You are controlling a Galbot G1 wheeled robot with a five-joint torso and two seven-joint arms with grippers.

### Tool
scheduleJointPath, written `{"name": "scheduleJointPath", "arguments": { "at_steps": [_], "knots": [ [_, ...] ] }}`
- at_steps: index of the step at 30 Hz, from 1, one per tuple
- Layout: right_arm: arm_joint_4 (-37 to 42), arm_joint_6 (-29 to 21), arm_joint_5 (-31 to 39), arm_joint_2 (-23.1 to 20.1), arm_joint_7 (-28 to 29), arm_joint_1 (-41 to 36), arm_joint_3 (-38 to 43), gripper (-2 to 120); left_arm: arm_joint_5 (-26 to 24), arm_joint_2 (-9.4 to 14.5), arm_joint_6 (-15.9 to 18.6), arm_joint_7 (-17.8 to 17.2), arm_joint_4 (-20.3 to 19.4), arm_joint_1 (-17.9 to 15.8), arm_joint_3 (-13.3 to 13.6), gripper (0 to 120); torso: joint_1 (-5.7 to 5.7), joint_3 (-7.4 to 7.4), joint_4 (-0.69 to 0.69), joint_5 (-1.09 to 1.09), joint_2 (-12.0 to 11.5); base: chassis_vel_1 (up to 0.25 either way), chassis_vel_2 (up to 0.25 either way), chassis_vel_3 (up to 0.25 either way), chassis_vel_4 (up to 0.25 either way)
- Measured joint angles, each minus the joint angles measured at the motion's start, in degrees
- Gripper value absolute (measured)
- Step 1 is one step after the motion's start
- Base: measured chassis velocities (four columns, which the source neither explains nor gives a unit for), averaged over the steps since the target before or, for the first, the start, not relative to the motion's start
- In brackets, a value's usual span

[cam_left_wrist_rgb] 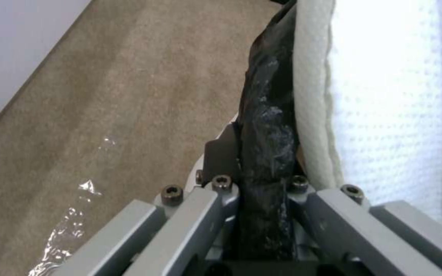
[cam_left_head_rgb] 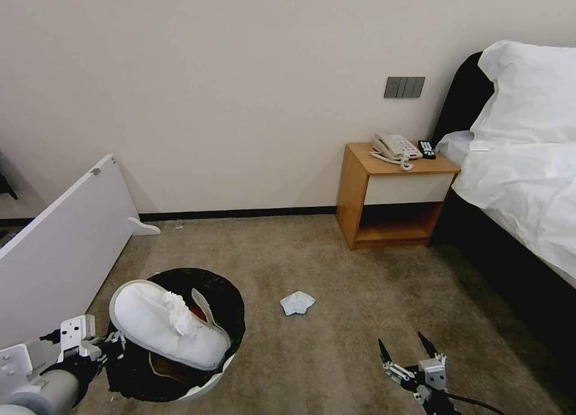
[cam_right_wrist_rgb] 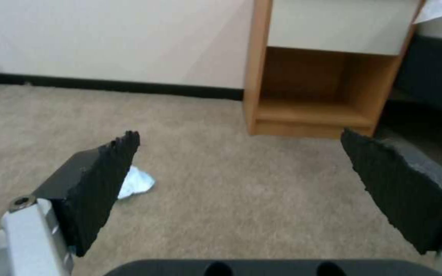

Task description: Pick up the trash bin, then pick up the garbage from the floor and place it into the trash bin.

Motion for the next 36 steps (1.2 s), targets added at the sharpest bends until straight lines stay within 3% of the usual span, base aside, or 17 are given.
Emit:
{"name": "scheduleJointPath", "arguments": {
  "at_steps": [5,36],
  "knots": [
    [-0.6,1.08,-1.54,2.15,-1.0,0.63,1.43,100,0.01,-0.2,0.0,0.01,-0.02,-0.04,-0.25,3,0.0,0.0,-0.01,0.01,0.0,0.0,0.0,0.0,0.0],
    [-0.8,1.44,-2.35,2.1,-2.05,0.1,2.08,100,0.23,-0.81,0.0,0.12,-0.15,-0.01,0.46,3,0.0,0.01,-0.01,0.01,0.0,-0.018,0.022,0.024,-0.017]
  ]
}}
